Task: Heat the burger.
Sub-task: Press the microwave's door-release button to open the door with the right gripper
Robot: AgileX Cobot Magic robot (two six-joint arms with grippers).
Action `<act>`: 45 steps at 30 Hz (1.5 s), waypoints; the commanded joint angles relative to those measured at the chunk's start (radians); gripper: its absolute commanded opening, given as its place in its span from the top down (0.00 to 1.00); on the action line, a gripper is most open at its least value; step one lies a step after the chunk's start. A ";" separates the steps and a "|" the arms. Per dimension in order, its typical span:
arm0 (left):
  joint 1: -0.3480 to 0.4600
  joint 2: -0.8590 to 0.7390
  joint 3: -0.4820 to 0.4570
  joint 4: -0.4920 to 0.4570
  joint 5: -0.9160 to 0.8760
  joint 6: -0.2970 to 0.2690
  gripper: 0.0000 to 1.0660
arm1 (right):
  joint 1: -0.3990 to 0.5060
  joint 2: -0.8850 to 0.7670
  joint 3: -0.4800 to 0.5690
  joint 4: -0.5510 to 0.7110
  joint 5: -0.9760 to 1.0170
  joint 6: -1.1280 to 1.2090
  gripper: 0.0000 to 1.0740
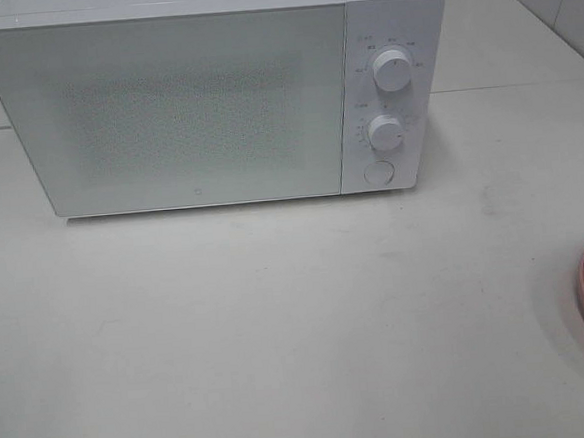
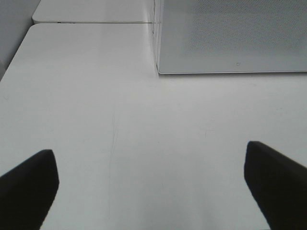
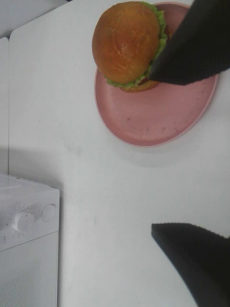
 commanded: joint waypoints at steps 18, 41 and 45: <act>0.002 -0.026 0.002 -0.010 -0.008 -0.001 0.03 | -0.007 -0.025 -0.005 0.004 -0.019 -0.007 0.29; 0.002 -0.026 0.002 -0.010 -0.008 -0.001 0.03 | -0.007 0.248 -0.039 0.004 -0.246 0.016 0.29; 0.002 -0.026 0.002 -0.010 -0.008 -0.001 0.03 | -0.007 0.292 -0.039 0.003 -0.310 0.016 0.29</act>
